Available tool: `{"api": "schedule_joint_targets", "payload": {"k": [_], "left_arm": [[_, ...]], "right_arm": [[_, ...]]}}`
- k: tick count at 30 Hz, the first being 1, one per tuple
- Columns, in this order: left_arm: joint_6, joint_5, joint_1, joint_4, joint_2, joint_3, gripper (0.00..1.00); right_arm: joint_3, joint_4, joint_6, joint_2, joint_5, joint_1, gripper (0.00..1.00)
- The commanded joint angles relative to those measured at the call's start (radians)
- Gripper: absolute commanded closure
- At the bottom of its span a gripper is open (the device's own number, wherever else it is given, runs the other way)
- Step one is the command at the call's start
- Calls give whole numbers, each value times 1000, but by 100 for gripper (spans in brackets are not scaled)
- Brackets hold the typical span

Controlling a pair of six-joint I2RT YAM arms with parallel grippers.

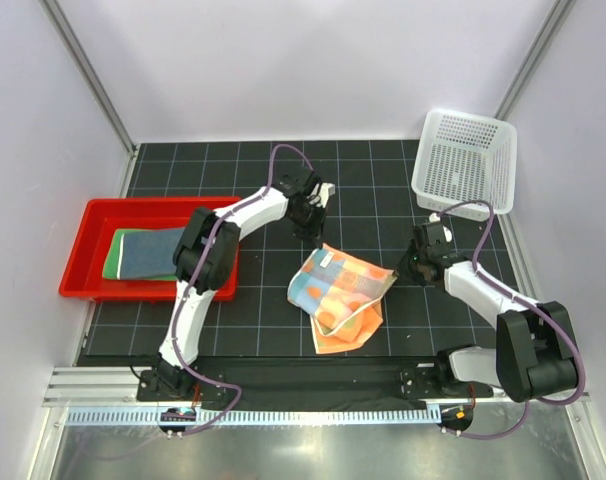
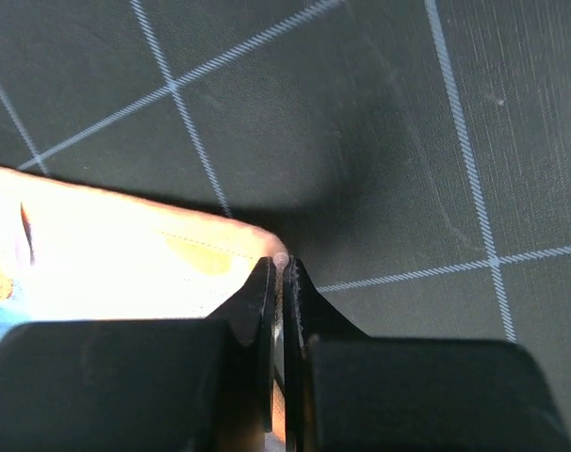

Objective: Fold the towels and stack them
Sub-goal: Flatten out the crumpled towel

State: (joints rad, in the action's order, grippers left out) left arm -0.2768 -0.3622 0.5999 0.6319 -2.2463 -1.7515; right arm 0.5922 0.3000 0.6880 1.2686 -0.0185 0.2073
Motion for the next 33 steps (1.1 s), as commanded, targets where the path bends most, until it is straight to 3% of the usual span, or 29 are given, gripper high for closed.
{"api": "schedule_joint_targets", "payload": {"k": [1, 5, 7, 11, 14, 17, 21, 23, 28, 33], "left_arm": [[1, 66, -2, 92, 88, -68, 100], [-44, 123, -43, 103, 241, -143, 100], [-68, 147, -64, 104, 324, -218, 100], [-90, 173, -106, 196, 415, -400, 100], [-79, 184, -106, 230, 505, -433, 100], [-96, 155, -104, 187, 667, -337, 100], [-145, 89, -88, 62, 914, -62, 100], [-173, 68, -58, 42, 1014, -25, 100], [-222, 32, -8, 40, 1074, 14, 100], [-234, 63, 5, 71, 1064, -22, 100]], "right_arm": [[79, -32, -76, -66, -40, -2, 99], [242, -138, -157, -129, 78, -2, 99], [398, -166, -205, -112, 135, 3, 99], [664, -116, -366, -77, 187, 7, 99], [810, -30, -430, -90, 270, 9, 99], [815, -9, -472, -155, 392, 10, 99], [759, 53, -508, -361, 483, 10, 99], [727, 65, -512, -432, 523, 12, 99], [704, 8, -443, -552, 589, 12, 99], [744, 11, -458, -557, 517, 12, 99]]}}
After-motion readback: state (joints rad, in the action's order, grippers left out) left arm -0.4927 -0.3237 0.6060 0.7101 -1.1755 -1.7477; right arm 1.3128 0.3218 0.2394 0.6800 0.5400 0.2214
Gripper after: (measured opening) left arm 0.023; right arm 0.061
